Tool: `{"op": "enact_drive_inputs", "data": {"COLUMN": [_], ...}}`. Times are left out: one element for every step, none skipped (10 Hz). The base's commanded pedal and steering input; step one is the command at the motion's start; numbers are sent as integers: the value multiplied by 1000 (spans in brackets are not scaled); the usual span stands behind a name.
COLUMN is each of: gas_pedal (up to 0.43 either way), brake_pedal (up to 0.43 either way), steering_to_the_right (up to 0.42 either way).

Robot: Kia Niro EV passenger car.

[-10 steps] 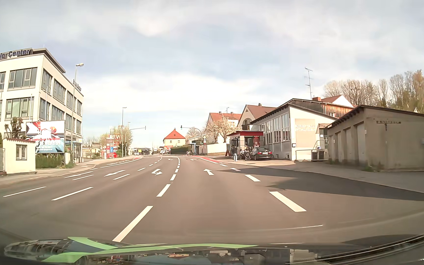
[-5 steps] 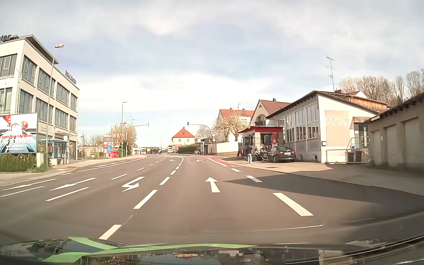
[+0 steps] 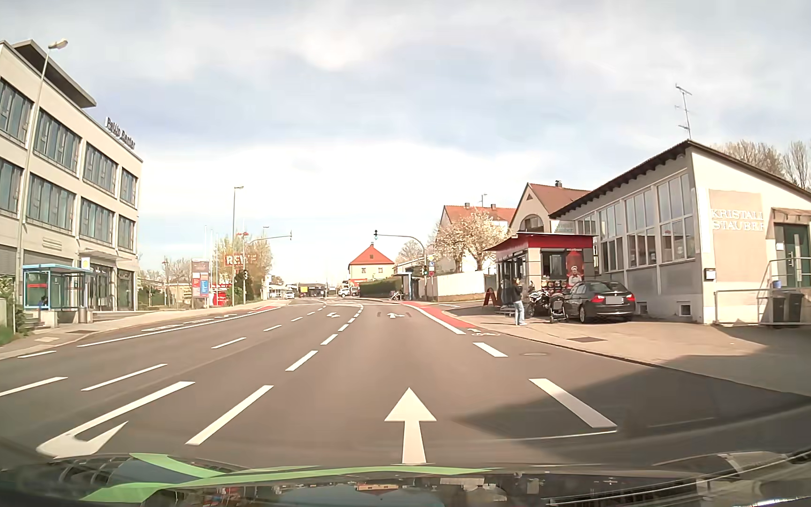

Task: Follow the waypoints while adhering to traffic rules and regulations

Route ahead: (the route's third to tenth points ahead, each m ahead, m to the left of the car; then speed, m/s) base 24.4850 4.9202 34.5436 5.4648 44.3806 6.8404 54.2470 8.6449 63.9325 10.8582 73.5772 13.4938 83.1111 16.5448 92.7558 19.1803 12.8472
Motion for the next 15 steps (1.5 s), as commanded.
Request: {"op": "enact_drive_inputs", "data": {"gas_pedal": [47, 47, 47, 59, 59, 59, 59, 59, 59, 59, 59, 67, 87, 110, 110], "brake_pedal": [0, 0, 0, 0, 0, 0, 0, 0, 0, 0, 0, 0, 0, 0, 0], "steering_to_the_right": [-35, -34, -34, -34, -33, -31, -30, -28, -26, -26, -25, -24, -21, -16, -14]}}
